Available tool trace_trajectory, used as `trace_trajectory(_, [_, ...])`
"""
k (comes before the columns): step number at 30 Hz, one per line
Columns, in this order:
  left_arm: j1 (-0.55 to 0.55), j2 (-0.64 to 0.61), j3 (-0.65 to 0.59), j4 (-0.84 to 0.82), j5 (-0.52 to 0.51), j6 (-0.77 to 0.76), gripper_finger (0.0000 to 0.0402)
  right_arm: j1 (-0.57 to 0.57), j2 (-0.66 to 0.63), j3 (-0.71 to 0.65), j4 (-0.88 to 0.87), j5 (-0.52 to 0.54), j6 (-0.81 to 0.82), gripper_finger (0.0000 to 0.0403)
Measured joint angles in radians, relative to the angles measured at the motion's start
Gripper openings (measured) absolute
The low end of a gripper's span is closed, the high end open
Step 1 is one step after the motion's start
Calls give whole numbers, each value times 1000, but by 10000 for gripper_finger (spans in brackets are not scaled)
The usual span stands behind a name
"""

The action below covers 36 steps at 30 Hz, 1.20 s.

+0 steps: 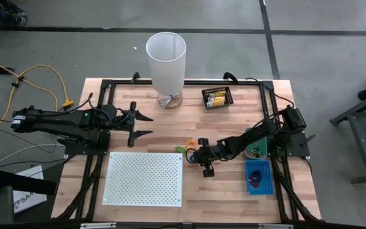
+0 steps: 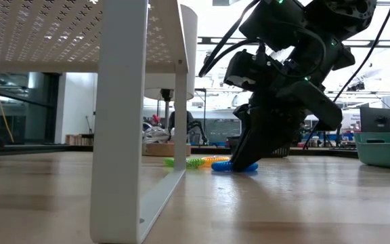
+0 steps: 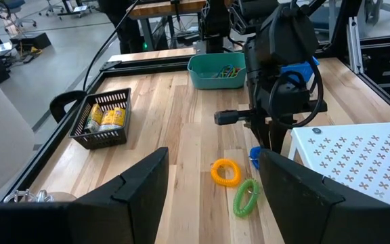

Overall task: Pick & Place Office Desk Supplies
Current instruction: Put the blue spring keychain into the blue bin

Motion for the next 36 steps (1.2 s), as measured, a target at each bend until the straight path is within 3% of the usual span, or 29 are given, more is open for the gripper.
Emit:
trace_trajectory(9, [0,0,0,0,0,0,221,12,-32,-1,-27,8,-8,19])
trace_trajectory(23, [0,0,0,1,0,0,221,73,-294,0,-215,145,64,17])
trace_trajectory(29, [0,0,0,0,0,0,221,158,-323,0,-335,225,209,17])
trace_trajectory(36, [0,0,0,0,0,0,221,304,-355,-1,-514,311,514,17])
